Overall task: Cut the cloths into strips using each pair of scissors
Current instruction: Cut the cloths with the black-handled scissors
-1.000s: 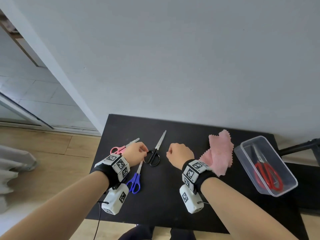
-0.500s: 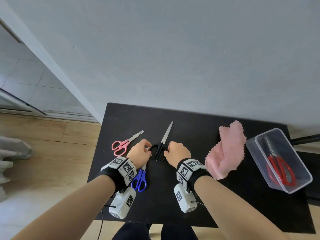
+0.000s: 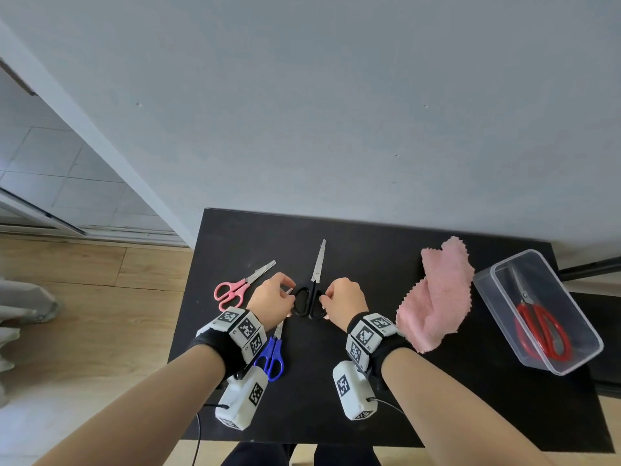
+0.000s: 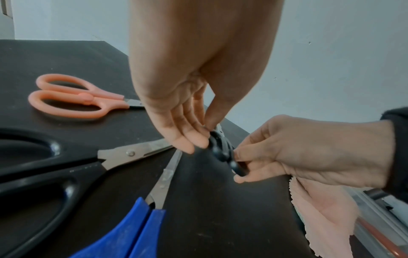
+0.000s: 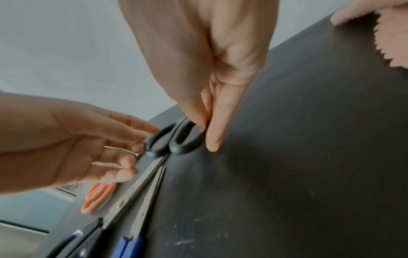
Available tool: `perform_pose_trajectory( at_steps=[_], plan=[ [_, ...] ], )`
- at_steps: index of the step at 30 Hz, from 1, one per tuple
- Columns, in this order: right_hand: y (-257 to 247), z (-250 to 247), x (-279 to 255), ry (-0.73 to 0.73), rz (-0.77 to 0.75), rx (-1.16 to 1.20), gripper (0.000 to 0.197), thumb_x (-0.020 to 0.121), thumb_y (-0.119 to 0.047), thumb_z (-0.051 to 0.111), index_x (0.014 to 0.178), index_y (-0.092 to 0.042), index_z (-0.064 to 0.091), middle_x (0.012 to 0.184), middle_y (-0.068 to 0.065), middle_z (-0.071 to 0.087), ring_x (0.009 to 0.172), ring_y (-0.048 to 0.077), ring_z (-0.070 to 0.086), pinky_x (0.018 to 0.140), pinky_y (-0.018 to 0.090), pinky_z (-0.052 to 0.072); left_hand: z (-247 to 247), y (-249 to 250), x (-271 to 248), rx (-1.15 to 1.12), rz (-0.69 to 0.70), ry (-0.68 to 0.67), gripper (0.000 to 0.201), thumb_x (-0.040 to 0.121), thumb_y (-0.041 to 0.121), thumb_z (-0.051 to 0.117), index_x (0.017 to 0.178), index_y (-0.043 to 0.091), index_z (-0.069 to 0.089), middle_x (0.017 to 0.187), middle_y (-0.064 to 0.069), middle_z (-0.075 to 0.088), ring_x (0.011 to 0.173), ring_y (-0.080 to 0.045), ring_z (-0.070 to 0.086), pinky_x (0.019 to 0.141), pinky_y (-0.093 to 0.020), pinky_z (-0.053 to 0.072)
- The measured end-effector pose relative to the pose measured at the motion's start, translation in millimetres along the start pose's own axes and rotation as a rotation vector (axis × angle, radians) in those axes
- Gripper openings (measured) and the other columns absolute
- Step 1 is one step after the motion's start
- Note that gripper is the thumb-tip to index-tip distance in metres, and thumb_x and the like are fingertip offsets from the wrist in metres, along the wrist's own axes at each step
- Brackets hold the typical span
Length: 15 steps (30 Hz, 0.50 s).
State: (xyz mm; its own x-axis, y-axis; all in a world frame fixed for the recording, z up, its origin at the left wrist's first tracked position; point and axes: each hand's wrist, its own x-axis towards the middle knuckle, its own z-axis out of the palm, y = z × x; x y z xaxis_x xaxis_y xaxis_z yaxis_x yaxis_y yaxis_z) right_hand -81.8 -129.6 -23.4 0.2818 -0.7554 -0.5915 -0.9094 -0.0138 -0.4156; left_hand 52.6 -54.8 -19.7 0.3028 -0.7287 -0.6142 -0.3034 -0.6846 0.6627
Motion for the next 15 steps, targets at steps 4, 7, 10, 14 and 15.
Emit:
perform_pose_trajectory(
  at_steps=[4,7,10,14,15],
  plan=[
    [6.0,-12.7,-12.1,0.092,-0.047,0.027,0.019,0.088,-0.014,0.058,0.079,0.001,0.067,0.079,0.016,0.070,0.078,0.033,0.069,0.076,0.043,0.057,-1.6,15.2,-6.5,-0.013,0.049,0.015,0.019,0.090,0.030,0.062,0.100,0.014,0.065,0.069,0.004,0.059,0.065,-0.012,0.057,0.066,-0.025,0.049],
    [7.5,-28.2,-23.4,0.154,-0.095,0.039,0.018,0.089,-0.016,0.058,0.083,-0.003,0.067,0.080,0.013,0.072,0.083,0.030,0.069,0.080,0.042,0.055,0.6,31.7,-12.8,-0.171,0.046,-0.073,0.016,0.090,0.027,0.064,0.095,0.013,0.062,0.075,-0.004,0.063,0.064,-0.015,0.057,0.065,-0.028,0.052],
    [11.3,-45.7,-33.5,0.207,-0.130,0.130,0.011,0.089,-0.018,0.060,0.083,-0.010,0.065,0.074,0.005,0.072,0.077,0.023,0.070,0.079,0.040,0.055,1.1,50.9,-19.7,-0.296,0.077,-0.100,0.013,0.093,0.017,0.059,0.097,0.006,0.064,0.081,-0.008,0.066,0.065,-0.016,0.060,0.065,-0.026,0.052],
    [19.9,-73.5,-45.2,0.230,-0.165,0.433,0.009,0.084,-0.018,0.071,0.083,-0.013,0.064,0.068,0.001,0.066,0.063,0.017,0.066,0.069,0.033,0.059,3.1,72.4,-27.4,-0.436,0.090,-0.103,0.012,0.093,0.015,0.059,0.098,0.007,0.066,0.072,-0.004,0.067,0.058,-0.010,0.065,0.070,-0.030,0.056],
    [21.4,-81.2,-48.2,0.220,-0.172,0.511,0.009,0.083,-0.016,0.072,0.085,-0.011,0.065,0.069,0.003,0.066,0.063,0.016,0.065,0.066,0.029,0.060,4.1,77.3,-29.4,-0.472,0.095,-0.115,0.012,0.093,0.016,0.060,0.098,0.008,0.066,0.071,-0.003,0.068,0.059,-0.011,0.067,0.073,-0.032,0.056]
  ],
)
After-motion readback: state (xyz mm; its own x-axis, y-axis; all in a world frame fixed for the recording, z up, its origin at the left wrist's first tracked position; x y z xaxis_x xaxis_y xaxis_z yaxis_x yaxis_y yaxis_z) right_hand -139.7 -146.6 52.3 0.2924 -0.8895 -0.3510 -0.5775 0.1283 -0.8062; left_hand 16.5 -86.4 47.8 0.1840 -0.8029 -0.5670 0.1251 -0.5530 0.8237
